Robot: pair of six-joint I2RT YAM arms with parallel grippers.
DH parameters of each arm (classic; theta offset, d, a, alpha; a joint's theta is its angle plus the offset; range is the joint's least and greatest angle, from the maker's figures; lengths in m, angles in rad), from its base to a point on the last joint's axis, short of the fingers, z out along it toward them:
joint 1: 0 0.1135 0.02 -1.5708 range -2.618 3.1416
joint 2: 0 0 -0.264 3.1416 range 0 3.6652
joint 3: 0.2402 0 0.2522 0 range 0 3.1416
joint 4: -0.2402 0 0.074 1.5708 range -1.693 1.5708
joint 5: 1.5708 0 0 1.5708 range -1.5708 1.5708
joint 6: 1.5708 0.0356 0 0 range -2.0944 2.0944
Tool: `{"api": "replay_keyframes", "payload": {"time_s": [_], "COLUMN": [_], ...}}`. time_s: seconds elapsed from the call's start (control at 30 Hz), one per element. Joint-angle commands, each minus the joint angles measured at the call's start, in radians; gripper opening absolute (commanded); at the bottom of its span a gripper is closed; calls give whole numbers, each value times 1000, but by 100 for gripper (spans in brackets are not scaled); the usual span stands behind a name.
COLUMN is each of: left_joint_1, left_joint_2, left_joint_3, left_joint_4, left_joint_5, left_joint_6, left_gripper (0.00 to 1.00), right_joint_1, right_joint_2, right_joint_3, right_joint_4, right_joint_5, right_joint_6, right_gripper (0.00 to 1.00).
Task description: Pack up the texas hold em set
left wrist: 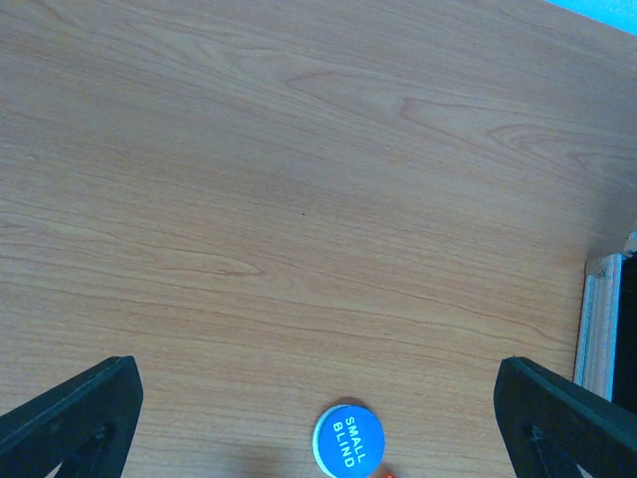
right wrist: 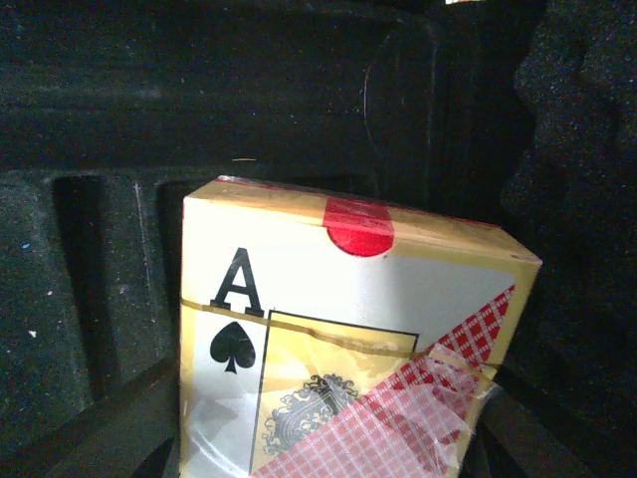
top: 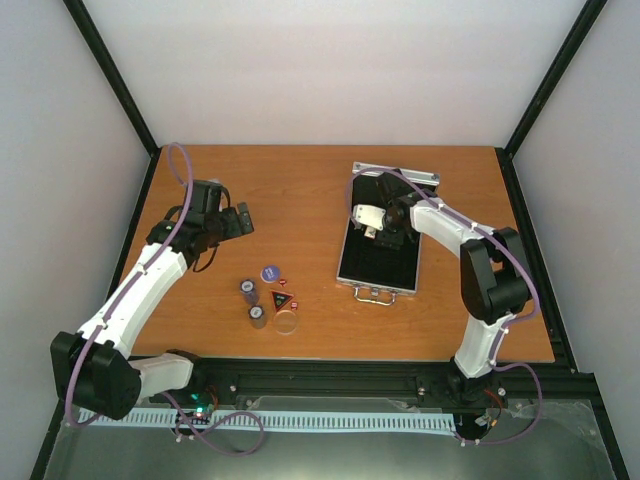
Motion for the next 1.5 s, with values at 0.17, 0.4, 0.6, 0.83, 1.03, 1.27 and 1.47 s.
{"api": "replay_keyframes", "payload": {"time_s": [0.17,0.4,0.6,0.83,1.03,1.27,1.47], "left_joint_1": [1,1,1,1,1,1,1], "left_joint_2": [10,23,35,44,60,74,89], "left_joint_3": [21,31,42,58,78,100,113], "left_joint_4": [29,31,33,36,18,-5,-11], "left_joint_5": [-3,-6,-1,11,25,23,27], "left_joint_6": [6,15,20,29,37,57,60], "left_gripper": [100,100,100,100,100,100,100], "right_joint_1": [-7,-7,-4,23,49,85,97], "right_joint_2": [32,47,48,39,42,3,5], "right_joint_3": [12,11,45,149,231,189,174], "right_joint_4": [32,31,13,-49,-146,-151,-114], "right_joint_5": [22,28,27,-51,-180,-322,-398], "right_joint_6": [29,34,55,201,404,607,836], "right_gripper": [50,100,100,100,100,96,77]}}
